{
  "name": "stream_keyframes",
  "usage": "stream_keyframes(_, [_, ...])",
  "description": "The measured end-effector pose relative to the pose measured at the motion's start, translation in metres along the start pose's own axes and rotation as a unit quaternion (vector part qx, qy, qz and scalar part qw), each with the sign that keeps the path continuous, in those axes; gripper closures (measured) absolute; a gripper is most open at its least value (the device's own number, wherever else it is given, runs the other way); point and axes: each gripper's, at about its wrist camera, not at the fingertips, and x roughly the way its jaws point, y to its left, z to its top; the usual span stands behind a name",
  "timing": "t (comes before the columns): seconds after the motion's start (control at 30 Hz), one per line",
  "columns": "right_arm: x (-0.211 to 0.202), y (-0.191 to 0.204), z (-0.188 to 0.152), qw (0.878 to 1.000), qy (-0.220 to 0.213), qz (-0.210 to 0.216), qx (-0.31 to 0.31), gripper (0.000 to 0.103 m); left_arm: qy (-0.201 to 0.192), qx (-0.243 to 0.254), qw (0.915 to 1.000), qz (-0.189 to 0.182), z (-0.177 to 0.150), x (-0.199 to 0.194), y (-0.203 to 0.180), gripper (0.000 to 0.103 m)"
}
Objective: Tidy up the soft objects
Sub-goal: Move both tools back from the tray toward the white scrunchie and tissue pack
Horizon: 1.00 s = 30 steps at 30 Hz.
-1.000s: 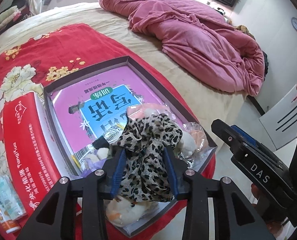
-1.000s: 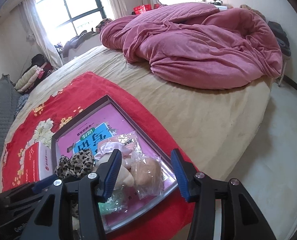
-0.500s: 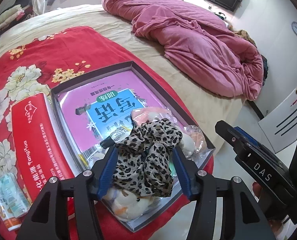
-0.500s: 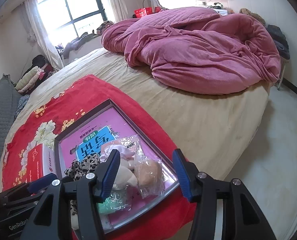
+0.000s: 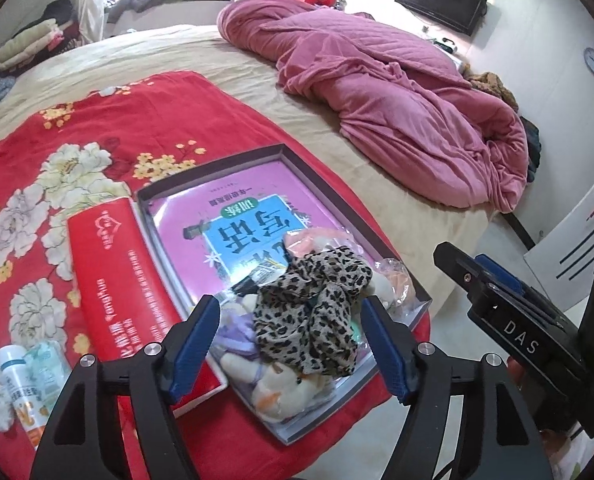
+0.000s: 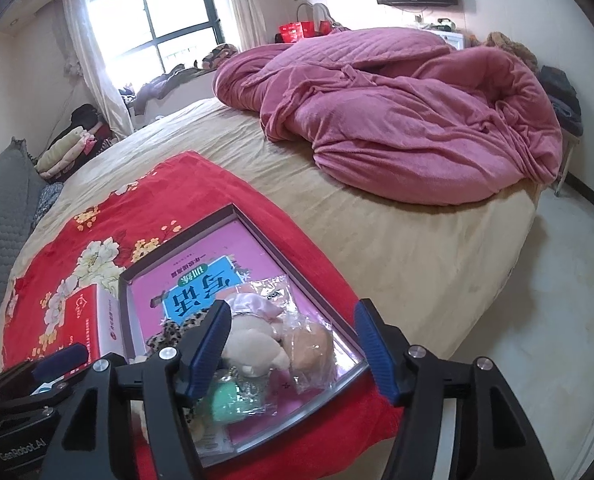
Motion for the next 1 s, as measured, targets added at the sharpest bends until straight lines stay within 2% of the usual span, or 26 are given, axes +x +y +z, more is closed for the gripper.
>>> stream_keyframes(0.53, [-0.039, 0.051, 0.008, 0.998, -0.028, 0.014, -0.05, 0.038, -0.035, -0.017, 0.9989, 0.024, -0.007, -0.059, 0.033, 0.028])
stream_keyframes(1.0, [-0.073, 0.114, 0.003, 0.993, -0.044, 0.043, -0.098, 0.037, -0.068, -0.058, 0.995, 0.044, -0.025, -0.117, 0.083, 0.028])
